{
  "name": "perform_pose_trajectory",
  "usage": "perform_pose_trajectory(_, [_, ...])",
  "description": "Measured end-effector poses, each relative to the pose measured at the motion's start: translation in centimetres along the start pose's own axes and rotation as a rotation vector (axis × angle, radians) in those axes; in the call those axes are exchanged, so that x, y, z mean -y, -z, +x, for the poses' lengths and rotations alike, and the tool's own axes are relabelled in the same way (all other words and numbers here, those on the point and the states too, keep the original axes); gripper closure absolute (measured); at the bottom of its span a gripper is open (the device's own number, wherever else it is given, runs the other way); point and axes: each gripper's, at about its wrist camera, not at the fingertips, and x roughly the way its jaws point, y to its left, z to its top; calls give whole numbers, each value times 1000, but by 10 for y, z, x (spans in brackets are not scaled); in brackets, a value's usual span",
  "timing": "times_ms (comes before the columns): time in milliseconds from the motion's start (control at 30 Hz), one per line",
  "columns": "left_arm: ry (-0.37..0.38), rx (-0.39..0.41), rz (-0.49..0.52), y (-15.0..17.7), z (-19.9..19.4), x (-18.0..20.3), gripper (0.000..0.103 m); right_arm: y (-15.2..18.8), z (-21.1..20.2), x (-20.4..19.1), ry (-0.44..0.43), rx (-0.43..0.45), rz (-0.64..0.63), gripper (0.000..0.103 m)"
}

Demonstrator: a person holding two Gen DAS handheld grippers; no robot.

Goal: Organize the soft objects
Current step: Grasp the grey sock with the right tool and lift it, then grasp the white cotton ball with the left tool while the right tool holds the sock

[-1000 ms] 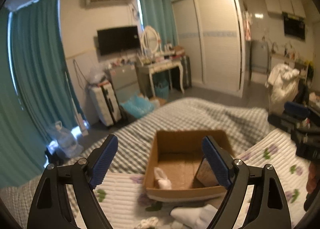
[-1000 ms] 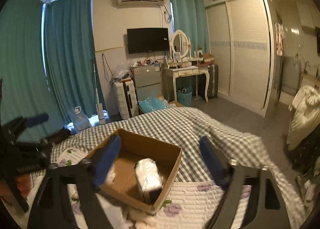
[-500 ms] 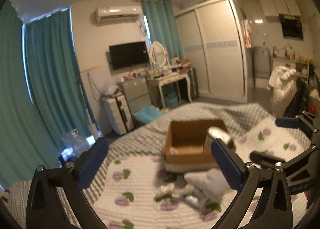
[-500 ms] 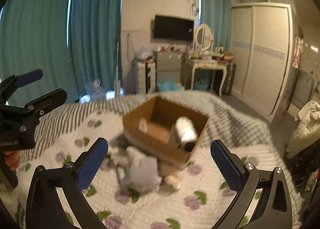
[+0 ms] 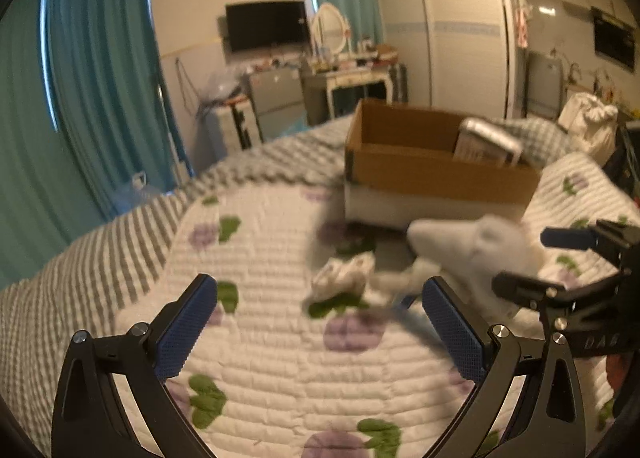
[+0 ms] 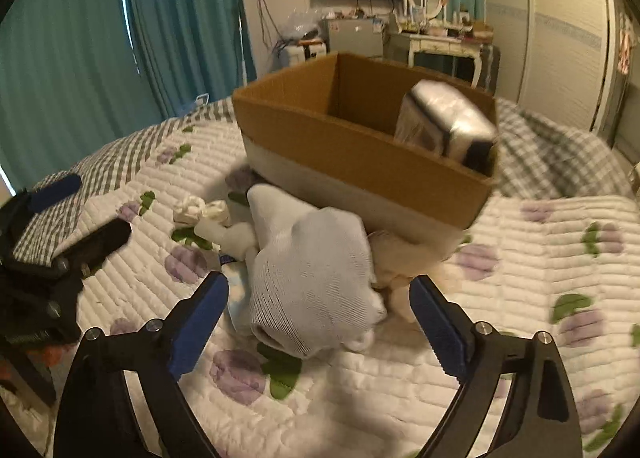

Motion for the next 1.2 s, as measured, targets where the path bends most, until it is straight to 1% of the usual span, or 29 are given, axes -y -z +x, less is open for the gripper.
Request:
perform_pose_trajectory(33, [3, -5, 2, 1, 3, 1, 0, 0, 8, -1, -3, -14, -2, 15])
perform_pose_trajectory(67, [9, -10, 4, 2, 5, 1, 0, 0, 13, -2, -2, -24, -4, 22])
perform_pose_trajectory(100, [14, -13, 5, 3, 6, 2, 0, 1, 19, -2, 4, -37, -5, 30])
perform_pose_trajectory(133, [18, -17, 4, 4, 8, 3, 0, 2, 21, -3, 10, -44, -5, 35])
perform_pose_trajectory(200, [23, -33, 0, 5, 12, 5, 0, 2, 21, -3, 14, -44, -2, 41])
perform_pose_trajectory(367, [72, -67, -52, 9, 14, 4, 0, 0, -5, -1, 36, 16, -13, 44])
perform_pose_trajectory(400, [79, -80, -62, 10, 15, 3, 0, -1, -13, -1, 45, 44, -22, 44])
perform_pose_trajectory(500, [59, -104, -54, 15, 12, 8, 0, -4, -43, 3, 79, 109, -37, 44])
perform_pose_trajectory(600, [44, -112, -39, 14, 8, 17, 0, -5, -67, 17, 104, 146, -14, 44])
perform_pose_trajectory(733, [67, -97, -38, 9, -2, 36, 0, -1, -80, 37, 138, 145, 23, 44])
perform_pose_trajectory(833, [86, -87, -8, 3, -2, 56, 1, 0, -77, 53, 188, 134, 53, 44])
perform_pose_trajectory(900, [83, -90, 12, -1, 2, 67, 9, 2, -72, 60, 232, 127, 57, 44])
perform_pose_trajectory(933, [75, -99, 15, -3, 6, 70, 10, 3, -70, 64, 244, 121, 58, 44])
perform_pose_trajectory(967, [67, -109, 14, -5, 11, 73, 10, 4, -68, 69, 246, 118, 64, 44])
perform_pose_trajectory(1067, [70, -120, 10, -13, 25, 79, 11, 6, -64, 82, 216, 108, 99, 44])
perform_pose_trajectory(1167, [55, -126, 42, -19, 43, 86, 20, 6, -61, 85, 210, 104, 103, 44])
perform_pose_trajectory(1200, [40, -134, 53, -20, 49, 87, 20, 7, -60, 85, 210, 102, 103, 44])
